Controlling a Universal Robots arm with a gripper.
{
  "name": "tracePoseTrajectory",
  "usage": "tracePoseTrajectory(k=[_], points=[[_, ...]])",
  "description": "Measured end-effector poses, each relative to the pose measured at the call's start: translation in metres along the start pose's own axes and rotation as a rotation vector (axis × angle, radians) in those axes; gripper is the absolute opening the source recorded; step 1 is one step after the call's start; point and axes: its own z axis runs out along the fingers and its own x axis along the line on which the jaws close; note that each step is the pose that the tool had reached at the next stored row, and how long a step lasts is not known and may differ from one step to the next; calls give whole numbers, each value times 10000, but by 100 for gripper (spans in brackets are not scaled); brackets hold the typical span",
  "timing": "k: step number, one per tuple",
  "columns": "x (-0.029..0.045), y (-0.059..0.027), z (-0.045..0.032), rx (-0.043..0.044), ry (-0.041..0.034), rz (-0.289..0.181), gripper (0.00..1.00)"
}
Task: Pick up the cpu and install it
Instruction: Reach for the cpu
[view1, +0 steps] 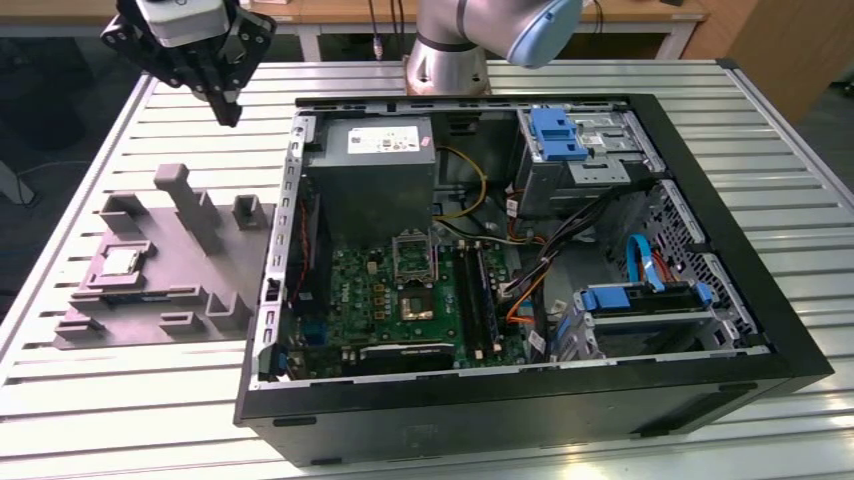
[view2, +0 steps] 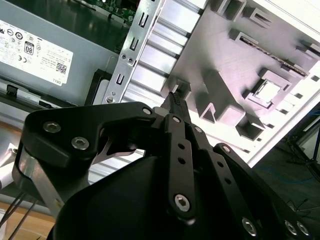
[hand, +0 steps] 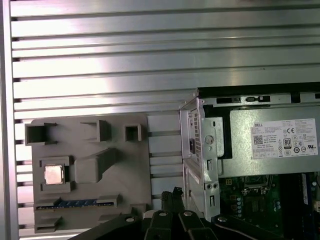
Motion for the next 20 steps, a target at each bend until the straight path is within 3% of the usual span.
tracePoseTrajectory(k=[20], points=[[44, -3, -1, 0, 0, 0, 11]])
